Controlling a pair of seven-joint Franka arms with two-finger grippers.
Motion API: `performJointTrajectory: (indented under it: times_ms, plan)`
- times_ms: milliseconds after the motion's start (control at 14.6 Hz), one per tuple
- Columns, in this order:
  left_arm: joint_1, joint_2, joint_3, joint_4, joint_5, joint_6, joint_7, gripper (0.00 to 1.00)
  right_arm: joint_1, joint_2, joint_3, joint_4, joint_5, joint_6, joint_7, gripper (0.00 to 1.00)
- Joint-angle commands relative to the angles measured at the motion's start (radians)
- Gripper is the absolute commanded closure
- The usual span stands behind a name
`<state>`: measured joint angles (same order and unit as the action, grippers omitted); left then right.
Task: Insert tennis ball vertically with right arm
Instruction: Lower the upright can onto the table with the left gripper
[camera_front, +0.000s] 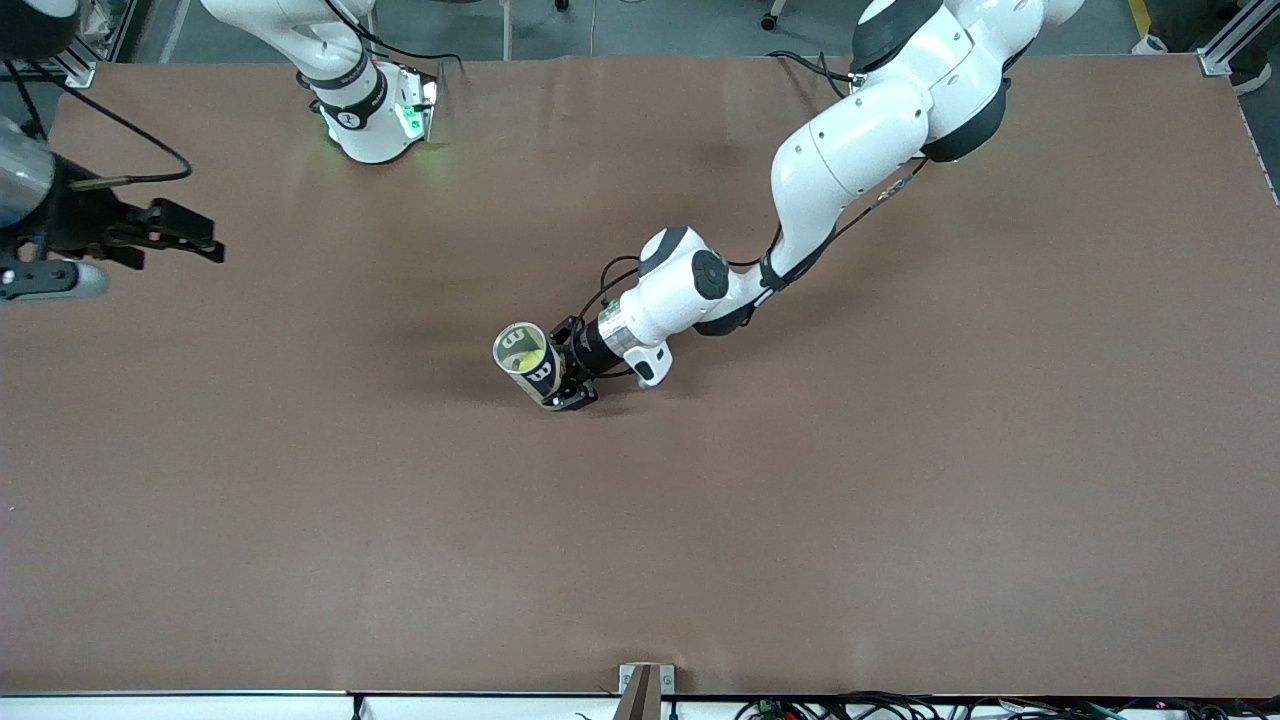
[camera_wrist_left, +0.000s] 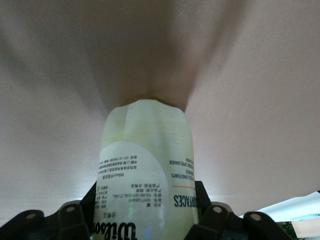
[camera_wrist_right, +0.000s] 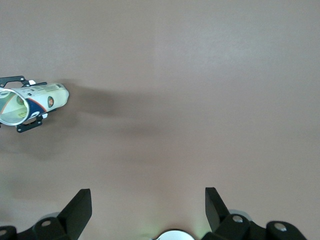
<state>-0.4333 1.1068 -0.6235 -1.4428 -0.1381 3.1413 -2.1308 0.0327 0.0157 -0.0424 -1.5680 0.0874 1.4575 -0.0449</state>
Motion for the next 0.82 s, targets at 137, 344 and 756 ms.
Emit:
performJointTrajectory:
  times_ms: [137,344,756]
  plan:
    - [0.002,0.013,-0.013,-0.002,-0.012,0.017,0.019,0.23,-0.043,-0.02,0.016,0.012,-0.018,0.041,-0.029,0.0]
    - [0.007,0.016,-0.013,-0.01,-0.011,0.017,0.019,0.05,-0.04,-0.019,0.018,0.013,-0.049,0.09,-0.027,0.0]
    - [0.041,0.002,-0.013,-0.063,-0.006,0.017,0.034,0.0,-0.033,-0.014,0.024,0.055,-0.129,0.124,-0.018,0.0]
